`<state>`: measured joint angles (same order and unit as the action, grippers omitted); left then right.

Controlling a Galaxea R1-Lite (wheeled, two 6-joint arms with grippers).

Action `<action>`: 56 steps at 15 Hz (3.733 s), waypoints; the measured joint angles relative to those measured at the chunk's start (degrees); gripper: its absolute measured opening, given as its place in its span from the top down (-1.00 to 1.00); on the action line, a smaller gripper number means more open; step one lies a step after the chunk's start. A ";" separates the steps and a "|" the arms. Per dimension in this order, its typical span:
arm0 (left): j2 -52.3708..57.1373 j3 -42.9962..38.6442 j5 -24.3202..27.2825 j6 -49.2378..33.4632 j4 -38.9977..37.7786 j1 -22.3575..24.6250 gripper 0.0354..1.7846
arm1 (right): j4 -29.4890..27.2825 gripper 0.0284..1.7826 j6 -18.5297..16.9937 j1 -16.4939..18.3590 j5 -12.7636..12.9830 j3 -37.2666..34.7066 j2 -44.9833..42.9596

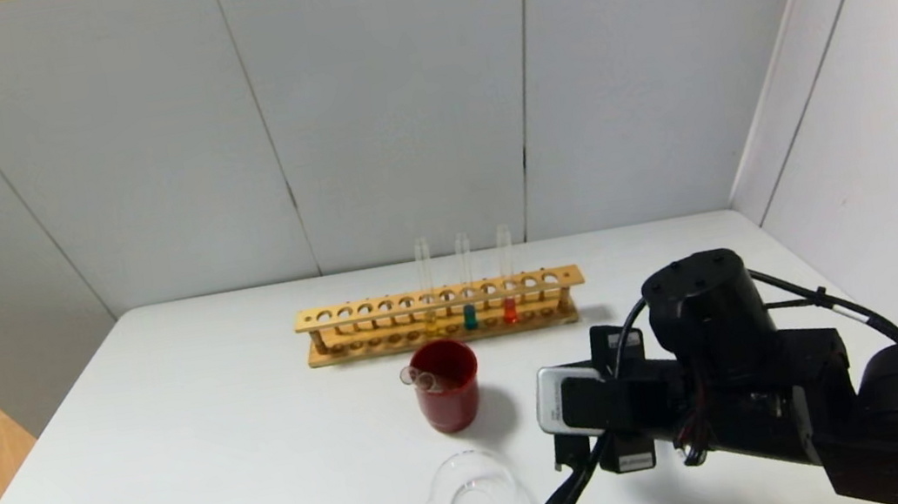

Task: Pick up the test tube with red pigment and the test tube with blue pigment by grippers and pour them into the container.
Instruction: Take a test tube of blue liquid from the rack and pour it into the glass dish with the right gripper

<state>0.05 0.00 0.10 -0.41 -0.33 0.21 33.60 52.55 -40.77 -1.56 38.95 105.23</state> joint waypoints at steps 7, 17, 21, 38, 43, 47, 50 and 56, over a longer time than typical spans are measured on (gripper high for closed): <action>0.00 0.00 0.00 0.01 0.00 -0.02 -0.96 | -3.91 0.59 1.02 -5.49 6.18 4.29 4.78; 0.00 0.00 -0.02 0.00 0.02 -0.02 -0.96 | -7.28 0.59 7.64 -9.51 13.80 8.18 8.66; 0.00 0.00 0.00 0.01 0.00 -0.02 -0.96 | -11.02 0.59 10.56 -11.85 17.29 10.97 9.92; 0.00 0.00 0.00 0.00 0.00 -0.02 -0.96 | -25.80 0.59 18.33 -12.09 25.65 21.41 12.28; 0.00 0.00 0.00 0.00 0.00 -0.02 -0.96 | -25.97 0.59 21.67 -11.61 26.31 22.43 12.69; 0.00 0.00 0.00 0.00 0.00 -0.02 -0.96 | -25.86 0.59 24.56 -12.01 28.10 22.74 13.29; 0.00 0.00 0.00 0.01 0.02 -0.02 -0.96 | -25.72 0.59 26.42 -12.40 29.64 22.93 13.81; 0.00 0.00 0.00 0.00 0.02 -0.02 -0.96 | -25.75 0.59 29.31 -14.19 31.93 23.26 14.01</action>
<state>0.05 0.00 0.10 -0.41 -0.30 0.18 7.85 81.86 -54.96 30.37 62.21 119.24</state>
